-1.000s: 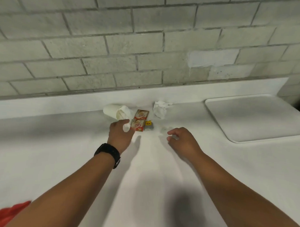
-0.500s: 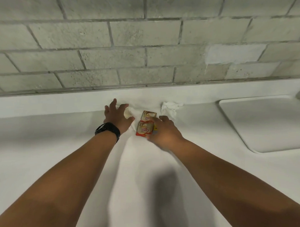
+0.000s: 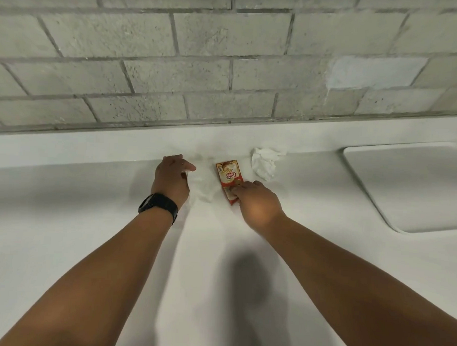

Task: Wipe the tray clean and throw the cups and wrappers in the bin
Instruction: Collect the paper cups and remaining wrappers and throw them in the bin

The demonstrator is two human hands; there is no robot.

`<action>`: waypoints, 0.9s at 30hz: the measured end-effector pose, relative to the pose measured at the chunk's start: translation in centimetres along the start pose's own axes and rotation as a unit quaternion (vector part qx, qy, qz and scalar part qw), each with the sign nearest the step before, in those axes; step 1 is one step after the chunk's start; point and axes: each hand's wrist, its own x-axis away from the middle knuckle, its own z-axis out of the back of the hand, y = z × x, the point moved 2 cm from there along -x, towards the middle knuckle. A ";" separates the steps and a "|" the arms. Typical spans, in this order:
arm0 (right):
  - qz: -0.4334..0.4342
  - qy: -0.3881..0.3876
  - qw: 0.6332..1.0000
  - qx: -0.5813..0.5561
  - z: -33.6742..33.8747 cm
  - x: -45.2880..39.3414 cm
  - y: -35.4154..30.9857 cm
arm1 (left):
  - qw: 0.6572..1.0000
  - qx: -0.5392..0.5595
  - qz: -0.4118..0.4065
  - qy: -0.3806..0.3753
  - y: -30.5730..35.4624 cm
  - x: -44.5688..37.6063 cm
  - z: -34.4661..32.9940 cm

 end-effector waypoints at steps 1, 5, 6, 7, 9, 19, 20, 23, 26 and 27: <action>0.005 0.003 1.000 0.005 0.1 0.5 0.2 | 1.000 0.001 0.003 0.004 0.2 0.3 0.1; -0.002 0.034 0.999 -0.019 0.3 2.7 1.2 | 1.000 0.006 -0.016 -0.021 0.9 2.1 0.4; -0.013 0.044 0.998 -0.038 0.4 3.2 1.6 | 1.000 0.015 -0.013 -0.022 1.1 2.7 0.5; -0.028 0.051 0.997 -0.059 0.4 3.8 1.9 | 0.999 0.035 -0.003 -0.016 1.3 3.2 0.6; -0.073 0.069 0.988 -0.113 0.7 5.0 2.6 | 0.997 0.074 0.023 -0.001 1.5 4.2 0.8; -0.360 0.166 0.771 -0.499 2.6 12.2 5.9 | 0.992 0.110 -0.044 -0.050 6.4 9.8 1.3; -0.370 0.176 0.746 -0.526 3.1 13.2 6.1 | 0.990 0.135 -0.024 -0.043 7.3 10.4 1.4; -0.368 0.196 0.702 -0.578 4.3 15.7 6.4 | 0.952 0.268 0.048 -0.139 10.5 11.4 1.3; -0.360 0.227 0.672 -0.606 5.4 18.5 7.0 | 0.897 0.377 0.066 -0.223 13.9 12.2 0.7; -0.361 0.237 0.661 -0.614 5.7 19.5 7.3 | 0.896 0.377 0.071 -0.225 14.7 12.6 0.3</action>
